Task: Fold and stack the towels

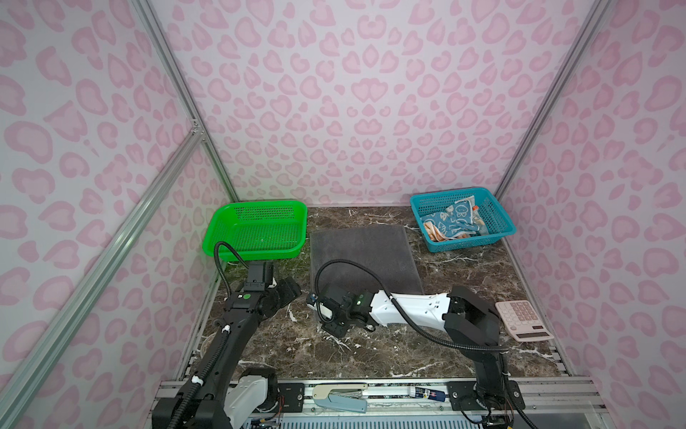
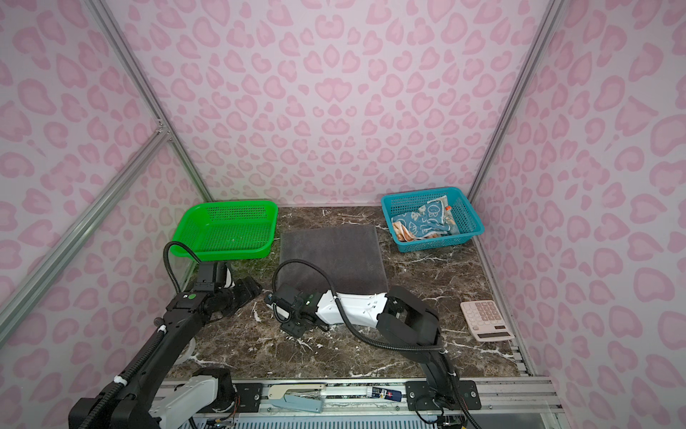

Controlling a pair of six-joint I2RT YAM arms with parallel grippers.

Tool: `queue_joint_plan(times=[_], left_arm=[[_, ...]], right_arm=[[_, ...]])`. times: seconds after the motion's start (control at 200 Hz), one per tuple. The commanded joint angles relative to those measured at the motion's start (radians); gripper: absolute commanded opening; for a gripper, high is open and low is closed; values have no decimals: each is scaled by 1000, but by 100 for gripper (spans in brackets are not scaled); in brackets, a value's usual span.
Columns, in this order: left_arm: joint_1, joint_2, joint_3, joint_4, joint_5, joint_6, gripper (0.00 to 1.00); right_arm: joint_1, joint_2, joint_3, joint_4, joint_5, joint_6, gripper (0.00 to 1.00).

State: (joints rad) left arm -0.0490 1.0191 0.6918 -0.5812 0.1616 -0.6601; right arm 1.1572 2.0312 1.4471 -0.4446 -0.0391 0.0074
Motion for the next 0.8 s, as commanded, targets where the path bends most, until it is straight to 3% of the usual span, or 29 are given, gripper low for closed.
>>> queue_joint_plan(times=[0.0, 0.125, 0.235, 0.505, 0.62, 0.745, 0.8], left_arm=[[14, -13, -10, -4, 5, 16, 82], [25, -19, -16, 1, 7, 23, 82], [29, -15, -21, 5, 8, 28, 82], [32, 8, -19, 18, 17, 42, 82], [35, 19, -7, 13, 19, 54, 82], [37, 28, 10, 10, 24, 70, 82], [38, 36, 16, 11, 26, 74, 82]], right_arm=[[4, 64, 63, -95, 63, 2, 60], [3, 116, 117, -155, 114, 20, 51], [-1, 123, 119, -158, 130, 30, 36], [-28, 115, 120, -147, 25, 48, 4], [-96, 47, 74, -79, -194, 86, 0], [-213, -57, -62, 118, -531, 202, 0], [-252, -74, -95, 184, -651, 243, 6]])
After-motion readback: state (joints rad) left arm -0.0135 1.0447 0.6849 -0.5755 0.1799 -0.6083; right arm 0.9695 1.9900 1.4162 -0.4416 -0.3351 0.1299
